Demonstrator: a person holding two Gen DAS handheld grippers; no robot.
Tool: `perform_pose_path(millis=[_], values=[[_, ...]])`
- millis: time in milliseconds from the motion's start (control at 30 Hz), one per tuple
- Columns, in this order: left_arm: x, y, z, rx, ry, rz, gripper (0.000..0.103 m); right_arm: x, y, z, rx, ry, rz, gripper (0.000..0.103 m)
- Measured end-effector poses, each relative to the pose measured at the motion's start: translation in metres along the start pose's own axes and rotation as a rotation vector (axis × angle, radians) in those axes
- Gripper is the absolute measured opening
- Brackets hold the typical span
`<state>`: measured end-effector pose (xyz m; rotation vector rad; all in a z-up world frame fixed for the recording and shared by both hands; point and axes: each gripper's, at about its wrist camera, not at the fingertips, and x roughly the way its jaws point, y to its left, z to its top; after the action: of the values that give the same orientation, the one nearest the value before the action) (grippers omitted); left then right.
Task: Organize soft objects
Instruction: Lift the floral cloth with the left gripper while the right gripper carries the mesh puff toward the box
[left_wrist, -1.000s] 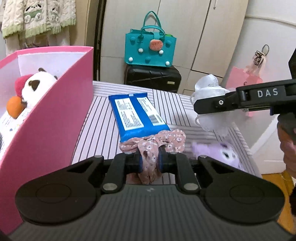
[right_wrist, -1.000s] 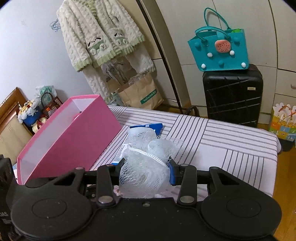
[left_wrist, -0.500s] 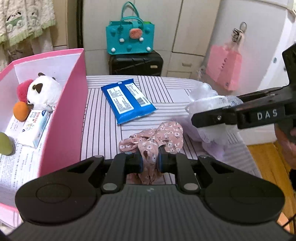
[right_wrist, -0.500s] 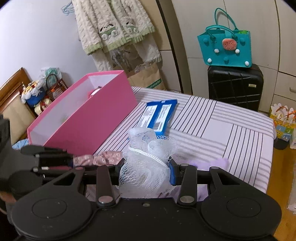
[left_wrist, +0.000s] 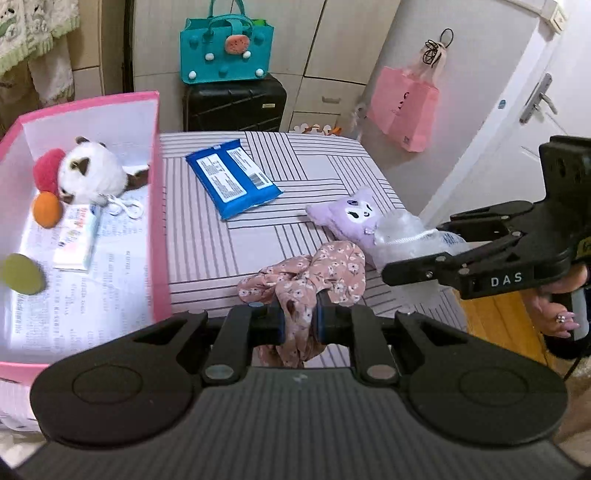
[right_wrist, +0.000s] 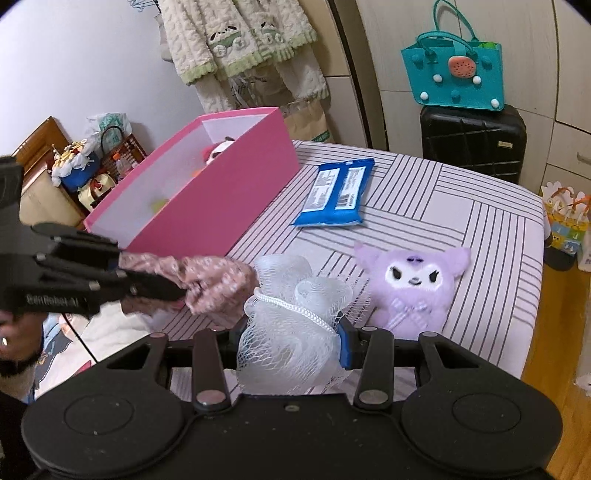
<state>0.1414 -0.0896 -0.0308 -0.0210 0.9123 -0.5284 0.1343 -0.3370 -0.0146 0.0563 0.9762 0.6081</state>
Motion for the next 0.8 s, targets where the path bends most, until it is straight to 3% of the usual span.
perform_pose_path(millis=[200, 533, 800], values=[[-0.039, 0.008, -0.002, 0.021, -0.009, 0.004, 0.014, -0.013, 0.024, -0.005, -0.007, 0.01, 0.02, 0.049], [-0.094, 0.036, -0.017, -0.043, -0.014, -0.02, 0.014, -0.016, 0.075, -0.004, -0.044, 0.042, 0.115, 0.049], [-0.125, 0.057, -0.027, -0.048, -0.053, 0.032, 0.014, -0.013, 0.117, 0.005, -0.116, 0.043, 0.187, 0.049]])
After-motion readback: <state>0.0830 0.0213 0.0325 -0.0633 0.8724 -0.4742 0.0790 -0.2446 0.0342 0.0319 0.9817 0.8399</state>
